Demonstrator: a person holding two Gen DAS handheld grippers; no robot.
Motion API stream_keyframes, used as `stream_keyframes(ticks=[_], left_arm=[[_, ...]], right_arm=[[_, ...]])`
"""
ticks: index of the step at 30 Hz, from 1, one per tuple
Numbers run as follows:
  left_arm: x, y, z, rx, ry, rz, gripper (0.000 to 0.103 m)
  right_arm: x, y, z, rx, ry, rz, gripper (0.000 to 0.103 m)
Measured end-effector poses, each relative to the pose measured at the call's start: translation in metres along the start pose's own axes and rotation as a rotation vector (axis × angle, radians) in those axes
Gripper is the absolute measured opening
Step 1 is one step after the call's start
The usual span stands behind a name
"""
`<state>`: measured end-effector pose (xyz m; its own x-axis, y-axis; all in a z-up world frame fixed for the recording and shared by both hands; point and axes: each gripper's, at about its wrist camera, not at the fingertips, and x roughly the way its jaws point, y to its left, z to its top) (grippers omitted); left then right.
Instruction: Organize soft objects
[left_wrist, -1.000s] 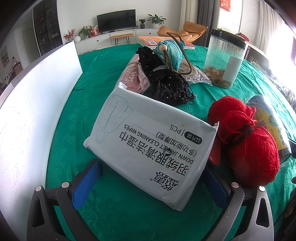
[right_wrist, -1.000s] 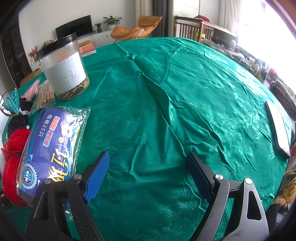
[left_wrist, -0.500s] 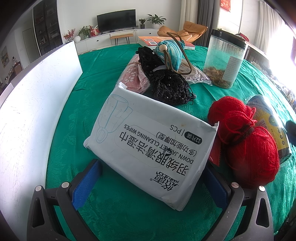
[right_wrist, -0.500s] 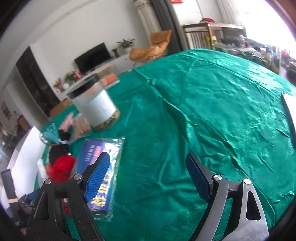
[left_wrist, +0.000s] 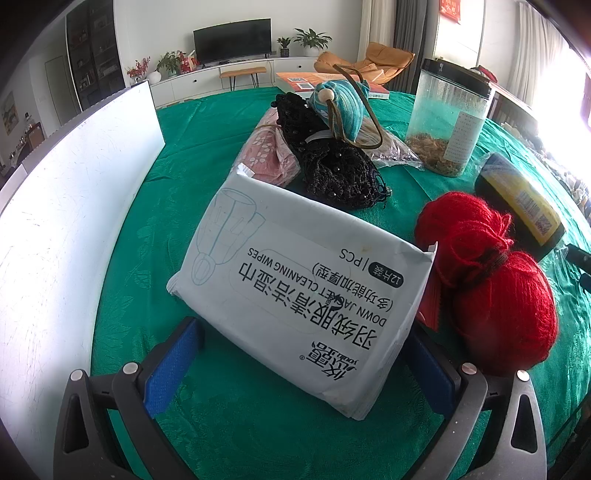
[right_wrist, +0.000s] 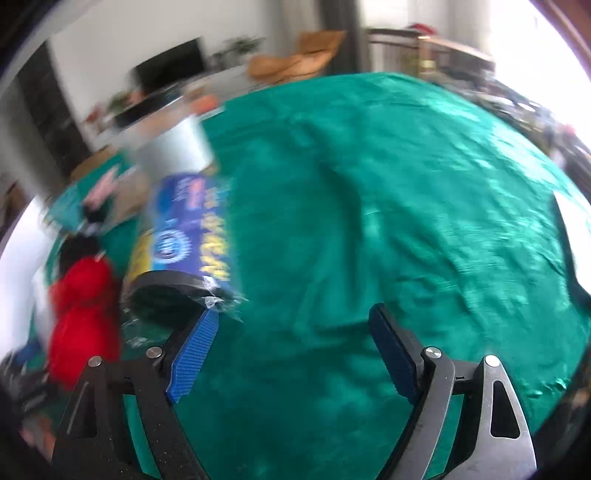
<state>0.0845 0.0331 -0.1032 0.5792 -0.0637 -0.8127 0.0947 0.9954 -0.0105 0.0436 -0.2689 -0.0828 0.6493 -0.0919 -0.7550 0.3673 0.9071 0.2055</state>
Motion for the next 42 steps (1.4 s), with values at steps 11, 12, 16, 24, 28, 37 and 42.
stream_keyframes(ticks=[11, 12, 16, 24, 28, 37, 42], left_arm=[[-0.001, 0.000, -0.001, -0.001, 0.001, 0.000, 0.103], [-0.002, 0.000, -0.002, 0.002, 0.002, -0.003, 0.103], [-0.017, 0.010, -0.014, -0.027, 0.011, -0.092, 0.103], [-0.027, 0.014, -0.004, -0.158, 0.033, -0.149, 0.103], [-0.022, 0.019, 0.030, -0.315, 0.039, -0.160, 0.103], [-0.039, 0.031, 0.020, -0.290, 0.080, -0.050, 0.103], [-0.041, 0.026, 0.027, -0.190, 0.077, 0.005, 0.103]], right_arm=[[-0.004, 0.012, -0.009, -0.035, 0.048, 0.081, 0.087], [-0.002, 0.014, -0.010, -0.049, 0.053, 0.069, 0.087], [-0.002, 0.021, -0.014, -0.087, 0.052, 0.036, 0.088], [0.002, 0.031, -0.019, -0.154, 0.055, -0.031, 0.089], [0.002, 0.032, -0.020, -0.162, 0.055, -0.037, 0.089], [0.002, 0.034, -0.021, -0.174, 0.056, -0.050, 0.089], [0.002, 0.036, -0.021, -0.180, 0.058, -0.057, 0.089]])
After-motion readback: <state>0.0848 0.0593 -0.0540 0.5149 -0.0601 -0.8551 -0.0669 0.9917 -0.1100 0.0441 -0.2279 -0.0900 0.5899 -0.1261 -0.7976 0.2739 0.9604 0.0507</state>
